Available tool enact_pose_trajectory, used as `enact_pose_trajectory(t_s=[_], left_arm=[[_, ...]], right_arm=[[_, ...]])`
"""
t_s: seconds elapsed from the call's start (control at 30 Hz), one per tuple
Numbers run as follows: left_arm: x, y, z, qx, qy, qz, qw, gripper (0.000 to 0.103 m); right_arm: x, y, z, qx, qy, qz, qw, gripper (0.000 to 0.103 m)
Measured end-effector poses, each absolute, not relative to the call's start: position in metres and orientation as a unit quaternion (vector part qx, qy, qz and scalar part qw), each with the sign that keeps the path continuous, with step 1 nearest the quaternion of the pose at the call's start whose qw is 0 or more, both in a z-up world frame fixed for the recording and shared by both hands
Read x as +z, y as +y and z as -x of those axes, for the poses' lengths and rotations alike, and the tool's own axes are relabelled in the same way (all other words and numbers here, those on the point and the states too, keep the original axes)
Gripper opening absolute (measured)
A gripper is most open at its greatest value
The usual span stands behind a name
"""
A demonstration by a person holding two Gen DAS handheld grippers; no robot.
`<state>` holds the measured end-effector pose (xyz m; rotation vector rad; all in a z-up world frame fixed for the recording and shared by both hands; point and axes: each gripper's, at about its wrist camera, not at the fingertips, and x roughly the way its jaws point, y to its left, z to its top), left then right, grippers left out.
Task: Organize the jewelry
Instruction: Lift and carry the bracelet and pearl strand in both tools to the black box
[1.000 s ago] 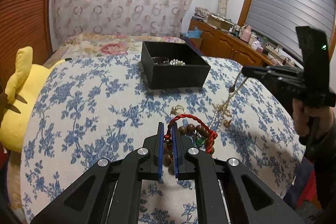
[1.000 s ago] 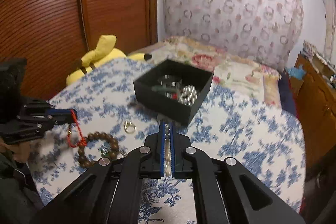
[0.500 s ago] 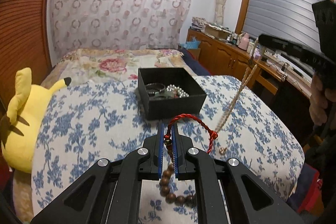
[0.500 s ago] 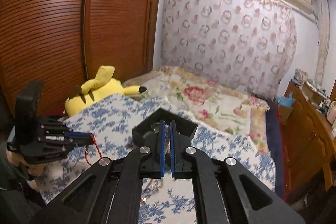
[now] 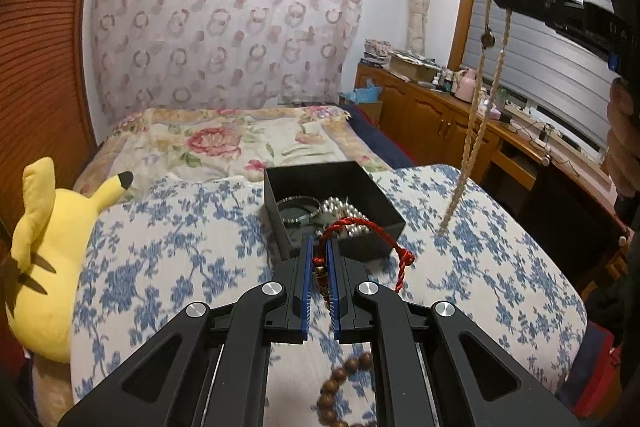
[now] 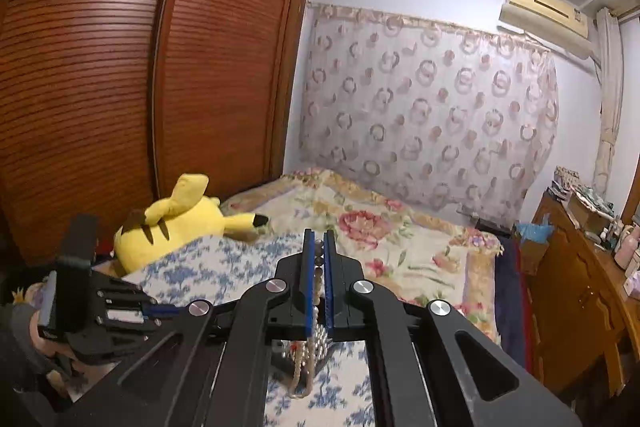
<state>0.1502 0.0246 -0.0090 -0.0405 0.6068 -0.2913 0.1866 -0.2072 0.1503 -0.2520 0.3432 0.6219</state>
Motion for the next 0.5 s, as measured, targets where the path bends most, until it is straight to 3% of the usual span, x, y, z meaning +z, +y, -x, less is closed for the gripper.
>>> enact_pose_trajectory(t_s=[0.27,0.5], left_arm=[[-0.01,0.023,-0.179,-0.14,0.304,0.019,0.942,0.006],[-0.019,0.022,-0.202,-0.139,0.319,0.016,0.937,0.006]], right_arm=[[0.159,-0.196,-0.213,0.325,0.157,0.118,0.925,0.005],[0.122,-0.188,-0.238,0.342,0.189,0.11,0.914,0.005]])
